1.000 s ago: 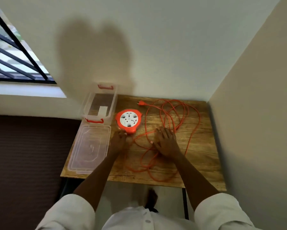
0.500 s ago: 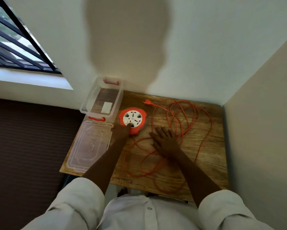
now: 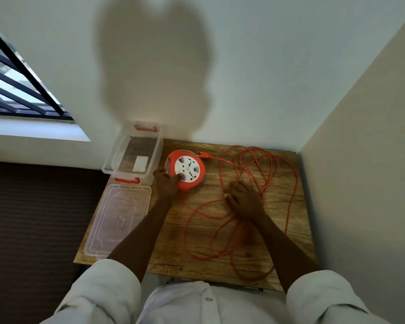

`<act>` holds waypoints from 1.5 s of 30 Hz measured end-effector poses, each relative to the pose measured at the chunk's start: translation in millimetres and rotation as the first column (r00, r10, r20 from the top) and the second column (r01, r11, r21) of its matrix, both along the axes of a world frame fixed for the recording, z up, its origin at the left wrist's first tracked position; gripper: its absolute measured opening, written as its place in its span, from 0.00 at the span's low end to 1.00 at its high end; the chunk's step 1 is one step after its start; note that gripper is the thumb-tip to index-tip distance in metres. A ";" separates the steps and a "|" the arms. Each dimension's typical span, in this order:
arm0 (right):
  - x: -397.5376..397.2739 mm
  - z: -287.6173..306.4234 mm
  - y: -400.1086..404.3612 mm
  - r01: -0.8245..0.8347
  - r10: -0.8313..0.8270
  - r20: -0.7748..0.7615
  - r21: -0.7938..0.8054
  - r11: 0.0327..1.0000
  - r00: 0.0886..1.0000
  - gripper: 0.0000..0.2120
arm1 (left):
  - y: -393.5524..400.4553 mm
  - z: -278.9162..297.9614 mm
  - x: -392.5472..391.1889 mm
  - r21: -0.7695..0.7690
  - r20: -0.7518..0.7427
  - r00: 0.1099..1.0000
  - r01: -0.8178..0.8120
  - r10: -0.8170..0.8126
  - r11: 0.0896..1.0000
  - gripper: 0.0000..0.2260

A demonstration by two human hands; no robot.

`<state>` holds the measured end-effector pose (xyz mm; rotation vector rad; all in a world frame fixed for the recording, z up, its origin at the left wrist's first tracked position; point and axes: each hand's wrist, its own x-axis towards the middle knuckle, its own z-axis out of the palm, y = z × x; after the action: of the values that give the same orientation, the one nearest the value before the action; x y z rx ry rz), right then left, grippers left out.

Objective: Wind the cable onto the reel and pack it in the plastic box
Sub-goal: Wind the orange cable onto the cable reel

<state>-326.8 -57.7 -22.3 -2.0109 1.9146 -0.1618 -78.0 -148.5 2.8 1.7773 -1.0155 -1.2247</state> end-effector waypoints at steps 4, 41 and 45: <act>8.9 33.8 -37.1 0.166 -0.136 0.373 -0.049 0.985 0.918 0.13 | -17.5 23.5 6.4 -0.155 -0.126 0.981 0.126 -0.146 0.980 0.32; -27.0 192.3 -81.1 0.485 -0.276 0.908 0.095 0.869 0.316 0.13 | -54.4 103.4 -70.6 -0.190 -0.723 0.525 0.473 -0.448 0.860 0.19; -35.3 192.0 -71.1 0.549 -0.290 0.892 0.057 0.834 0.348 0.15 | -55.5 112.1 -86.7 -0.210 -0.670 0.591 0.429 -0.449 0.879 0.13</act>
<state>-362.1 -128.8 169.7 -1.0077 1.6166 -1.3785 -164.7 -204.1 114.9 0.8577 -0.9985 -1.9843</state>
